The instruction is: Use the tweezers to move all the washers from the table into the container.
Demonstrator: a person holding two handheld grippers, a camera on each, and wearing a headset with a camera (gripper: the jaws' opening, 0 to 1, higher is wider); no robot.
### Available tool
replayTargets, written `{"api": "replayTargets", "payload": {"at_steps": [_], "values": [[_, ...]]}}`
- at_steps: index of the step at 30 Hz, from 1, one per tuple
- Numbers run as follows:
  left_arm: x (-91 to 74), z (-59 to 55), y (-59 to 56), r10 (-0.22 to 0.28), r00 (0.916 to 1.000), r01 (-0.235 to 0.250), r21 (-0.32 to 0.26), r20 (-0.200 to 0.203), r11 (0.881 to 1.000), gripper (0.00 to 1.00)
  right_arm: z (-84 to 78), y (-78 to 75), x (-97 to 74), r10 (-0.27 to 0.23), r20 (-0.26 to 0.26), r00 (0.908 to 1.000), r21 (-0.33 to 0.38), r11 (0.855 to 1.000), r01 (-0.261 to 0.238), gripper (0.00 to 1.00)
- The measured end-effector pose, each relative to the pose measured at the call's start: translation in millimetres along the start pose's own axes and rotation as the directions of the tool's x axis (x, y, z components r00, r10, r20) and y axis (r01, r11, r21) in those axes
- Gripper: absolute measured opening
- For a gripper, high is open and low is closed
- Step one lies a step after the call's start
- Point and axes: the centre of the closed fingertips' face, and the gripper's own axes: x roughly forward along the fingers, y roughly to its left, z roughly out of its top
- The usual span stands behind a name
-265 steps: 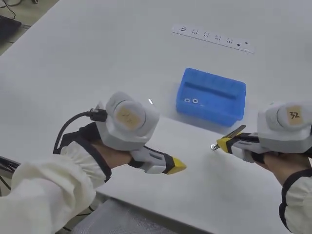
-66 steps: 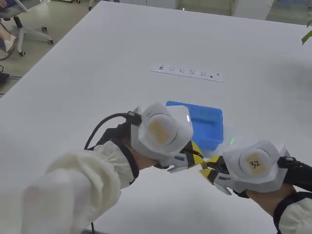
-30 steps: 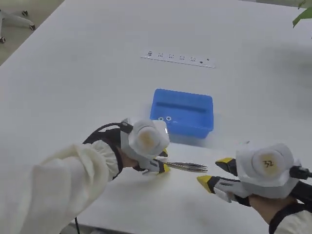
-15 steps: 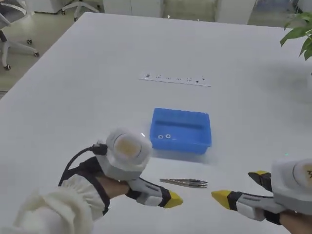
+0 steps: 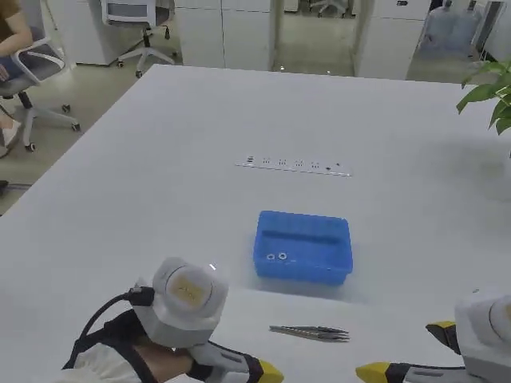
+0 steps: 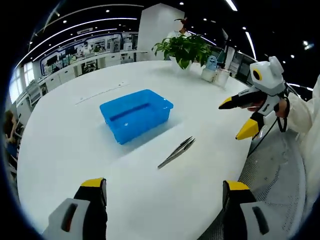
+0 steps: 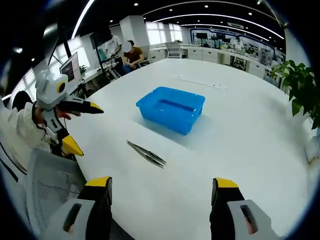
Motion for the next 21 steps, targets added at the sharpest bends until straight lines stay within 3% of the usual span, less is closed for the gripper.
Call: {"api": "replayTargets", "payload": {"at_steps": [7,21], "values": [[-1.7,-1.7,1.5,0.018,0.9998,-0.018,0.006,-0.009,1.000,0.99,-3.9,8.5,7.3,0.012,-0.026,0.9996,-0.028,1.000,-0.013,0.81],[-4.3,-0.9,5.2,0.032,0.9995,-0.032,-0.001,-0.007,0.999,0.99,-1.9,10.7,12.8,0.026,-0.032,0.9991,-0.029,0.999,-0.027,0.80]]}}
